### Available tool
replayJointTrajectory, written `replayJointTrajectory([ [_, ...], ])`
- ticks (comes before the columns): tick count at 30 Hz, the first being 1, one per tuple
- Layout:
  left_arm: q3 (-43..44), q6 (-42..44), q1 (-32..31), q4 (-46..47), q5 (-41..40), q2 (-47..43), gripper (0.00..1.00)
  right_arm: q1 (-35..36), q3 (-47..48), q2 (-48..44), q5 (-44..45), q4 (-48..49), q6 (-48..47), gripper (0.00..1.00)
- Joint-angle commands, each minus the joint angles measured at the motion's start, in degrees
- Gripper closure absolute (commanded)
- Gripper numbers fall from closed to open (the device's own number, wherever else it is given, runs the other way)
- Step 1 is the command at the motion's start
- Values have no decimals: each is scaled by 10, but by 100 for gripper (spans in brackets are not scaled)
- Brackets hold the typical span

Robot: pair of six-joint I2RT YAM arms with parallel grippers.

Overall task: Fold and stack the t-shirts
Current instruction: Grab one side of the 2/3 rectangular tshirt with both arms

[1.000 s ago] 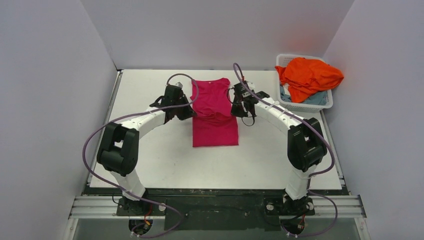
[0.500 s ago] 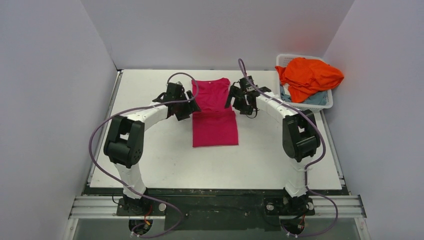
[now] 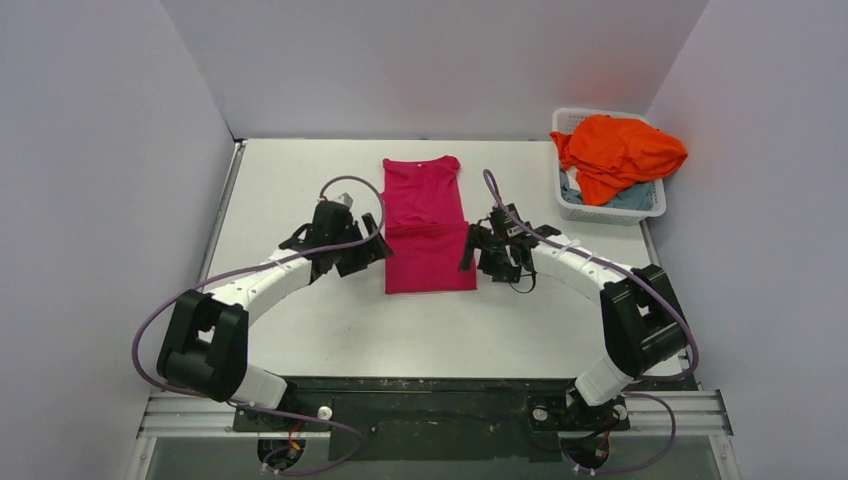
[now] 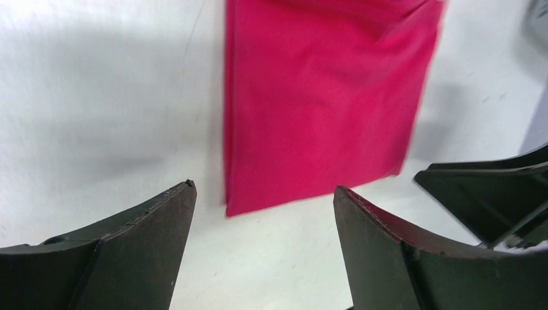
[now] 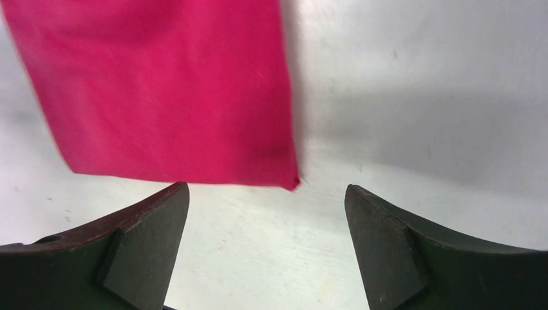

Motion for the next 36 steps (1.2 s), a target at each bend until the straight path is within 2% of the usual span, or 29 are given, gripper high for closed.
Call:
replayJointTrajectory([
  [1, -58, -16, -18, 20, 26, 3, 12, -1, -59, -24, -6, 30, 35, 15],
  [5, -86, -33, -23, 59, 39, 23, 15, -1, -80, -12, -10, 68, 62, 20],
  [7, -87, -35, -33, 67, 33, 37, 22, 0, -85, -2, -11, 85, 73, 29],
  [9, -80, -33, -44, 64, 25, 54, 33, 0, -88, 9, -8, 90, 80, 37],
  [10, -75, -33, -50, 57, 20, 66, 40, 0, -90, 15, -3, 100, 82, 39],
  [12, -71, -35, -55, 53, 12, 80, 47, 0, -92, 23, 4, 112, 84, 45],
  [18, -65, -36, -58, 49, -1, 114, 57, 2, -90, 46, -5, 118, 87, 65],
  [20, -65, -35, -58, 52, -6, 126, 66, 4, -92, 49, -8, 118, 88, 71],
  [21, -62, -36, -59, 50, -6, 130, 82, 5, -93, 48, -12, 118, 90, 73],
  [23, -58, -35, -61, 46, -1, 137, 100, 9, -96, 44, -18, 118, 90, 77],
  [25, -61, -31, -69, 44, 0, 131, 100, 15, -97, 38, -18, 110, 90, 85],
  [26, -63, -31, -73, 41, -6, 119, 100, 19, -98, 32, -18, 102, 89, 96],
  [27, -66, -30, -81, 32, -10, 112, 100, 22, -99, 29, -19, 88, 87, 99],
  [31, -85, -32, -100, -18, -12, 46, 100, 40, -99, -13, -14, -4, 82, 100],
  [34, -94, -41, -132, -82, -64, -54, 100, 65, -100, -75, -12, -87, 64, 100],
  [36, -94, -52, -170, -141, -102, -114, 100, 75, -109, -115, -40, -138, 68, 100],
])
